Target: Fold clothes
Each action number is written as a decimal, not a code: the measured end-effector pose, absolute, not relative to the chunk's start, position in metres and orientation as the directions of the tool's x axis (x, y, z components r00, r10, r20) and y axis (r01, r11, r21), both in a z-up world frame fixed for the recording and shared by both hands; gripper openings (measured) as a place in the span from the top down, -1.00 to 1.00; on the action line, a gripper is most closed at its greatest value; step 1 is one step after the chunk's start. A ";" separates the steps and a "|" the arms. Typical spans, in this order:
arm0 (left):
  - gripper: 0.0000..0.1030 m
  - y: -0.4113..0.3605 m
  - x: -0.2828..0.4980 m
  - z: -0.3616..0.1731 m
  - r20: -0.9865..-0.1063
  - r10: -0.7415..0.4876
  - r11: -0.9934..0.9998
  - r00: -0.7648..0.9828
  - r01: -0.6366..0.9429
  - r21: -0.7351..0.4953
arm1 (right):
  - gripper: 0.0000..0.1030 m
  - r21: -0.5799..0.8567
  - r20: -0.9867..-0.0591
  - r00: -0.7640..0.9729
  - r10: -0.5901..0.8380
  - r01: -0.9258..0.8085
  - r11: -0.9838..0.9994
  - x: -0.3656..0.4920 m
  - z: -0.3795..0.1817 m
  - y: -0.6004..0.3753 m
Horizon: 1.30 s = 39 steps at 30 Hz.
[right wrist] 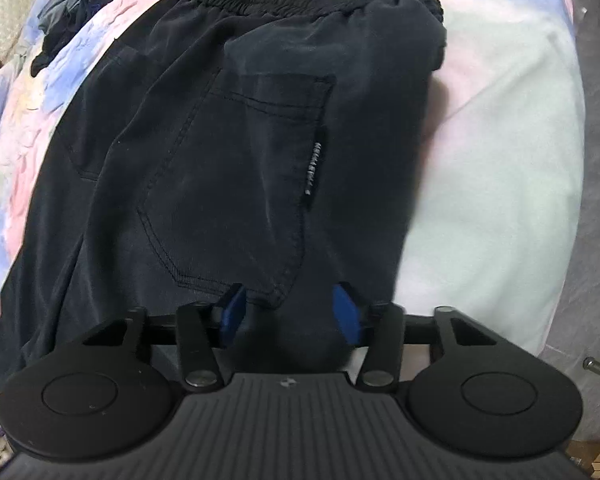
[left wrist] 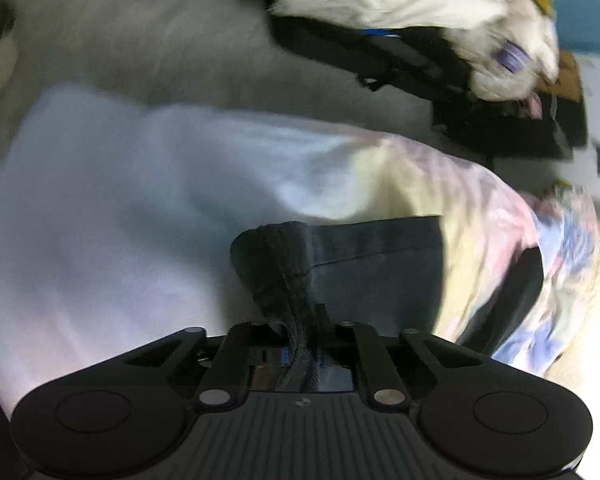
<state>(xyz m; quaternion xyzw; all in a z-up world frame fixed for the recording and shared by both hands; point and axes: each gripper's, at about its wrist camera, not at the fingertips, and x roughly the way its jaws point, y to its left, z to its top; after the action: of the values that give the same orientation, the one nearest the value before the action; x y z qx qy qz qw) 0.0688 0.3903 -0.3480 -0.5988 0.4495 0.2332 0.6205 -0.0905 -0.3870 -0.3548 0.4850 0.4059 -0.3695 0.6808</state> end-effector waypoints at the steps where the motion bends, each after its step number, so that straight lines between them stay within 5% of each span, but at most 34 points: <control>1: 0.85 0.389 0.073 -0.338 -0.834 -0.239 0.206 0.497 -0.814 -0.544 | 0.47 0.361 -0.908 0.400 -0.125 0.898 0.253 -0.087 -0.353 -0.386; 4: 0.86 0.387 0.076 -0.308 -0.795 -0.242 0.250 0.557 -0.755 -0.605 | 0.70 0.372 -0.895 0.419 -0.152 0.890 0.263 -0.090 -0.342 -0.390; 8: 0.86 0.391 0.060 -0.301 -0.791 -0.239 0.230 0.563 -0.759 -0.610 | 0.69 0.389 -0.887 0.436 -0.150 0.882 0.264 -0.105 -0.336 -0.397; 15: 0.71 0.409 0.017 -0.368 -0.785 -0.277 -0.027 0.554 -0.821 -0.570 | 0.54 0.377 -0.906 0.414 -0.085 0.883 0.280 -0.125 -0.345 -0.384; 17: 0.55 0.411 0.012 -0.375 -0.781 -0.277 -0.044 0.560 -0.819 -0.572 | 0.51 0.344 -0.917 0.391 -0.077 0.874 0.342 -0.120 -0.341 -0.374; 24: 0.52 0.422 0.008 -0.366 -0.783 -0.293 0.021 0.549 -0.815 -0.579 | 0.46 0.296 -0.923 0.379 -0.060 0.803 0.517 -0.094 -0.316 -0.334; 30: -0.06 0.438 -0.005 -0.333 -0.771 -0.320 0.093 0.551 -0.792 -0.604 | 0.45 0.323 -0.908 0.416 -0.042 0.762 0.561 -0.072 -0.297 -0.298; 39: -0.36 0.449 0.004 -0.298 -0.781 -0.352 0.216 0.515 -0.767 -0.604 | 0.45 0.333 -0.890 0.456 0.012 0.631 0.701 -0.020 -0.276 -0.231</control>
<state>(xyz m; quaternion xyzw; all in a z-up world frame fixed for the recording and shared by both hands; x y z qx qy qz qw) 0.0041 0.4493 -0.2975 -0.6036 0.4635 0.1656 0.6272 -0.0200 -0.2306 -0.2759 0.3330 0.4829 -0.1970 0.7856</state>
